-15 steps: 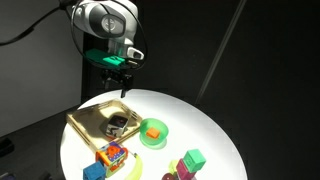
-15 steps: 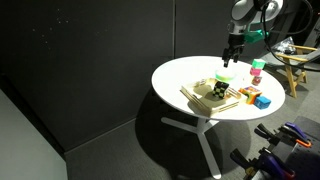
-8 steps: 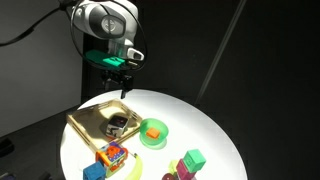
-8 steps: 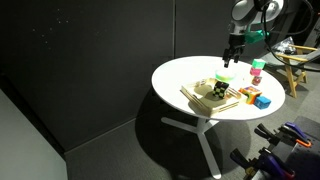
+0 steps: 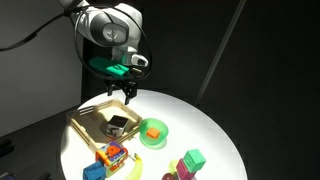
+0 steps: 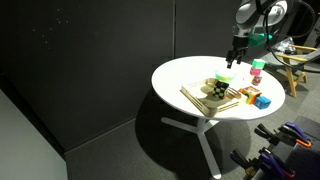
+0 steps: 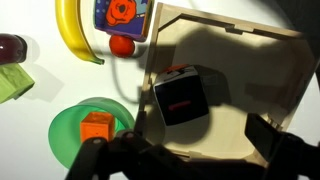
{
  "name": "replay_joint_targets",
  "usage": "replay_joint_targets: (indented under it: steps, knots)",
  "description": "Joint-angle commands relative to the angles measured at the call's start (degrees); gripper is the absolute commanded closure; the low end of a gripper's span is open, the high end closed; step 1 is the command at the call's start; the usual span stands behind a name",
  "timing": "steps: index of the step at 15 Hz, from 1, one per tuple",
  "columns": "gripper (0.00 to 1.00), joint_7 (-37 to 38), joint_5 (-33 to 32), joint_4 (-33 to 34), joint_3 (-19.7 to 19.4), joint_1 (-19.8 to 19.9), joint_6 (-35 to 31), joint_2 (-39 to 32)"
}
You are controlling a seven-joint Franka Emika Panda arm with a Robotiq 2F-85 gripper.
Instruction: Remove the plushy cube from the crate and put it on the table
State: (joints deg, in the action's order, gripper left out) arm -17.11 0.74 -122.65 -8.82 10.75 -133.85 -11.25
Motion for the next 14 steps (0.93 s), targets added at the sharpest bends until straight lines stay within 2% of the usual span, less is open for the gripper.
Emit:
replay_joint_targets:
  steps: [1, 6, 14]
  knots:
    - [0.00, -5.27, 1.52, -0.79, 0.84, 1.45, -3.25, -1.64]
    - [0.00, -8.51, 0.86, -0.52, 1.40, 2.43, -8.04, -6.20]
    - [0.00, -7.00, -0.13, 0.94, 2.92, 3.34, -12.55, -12.81]
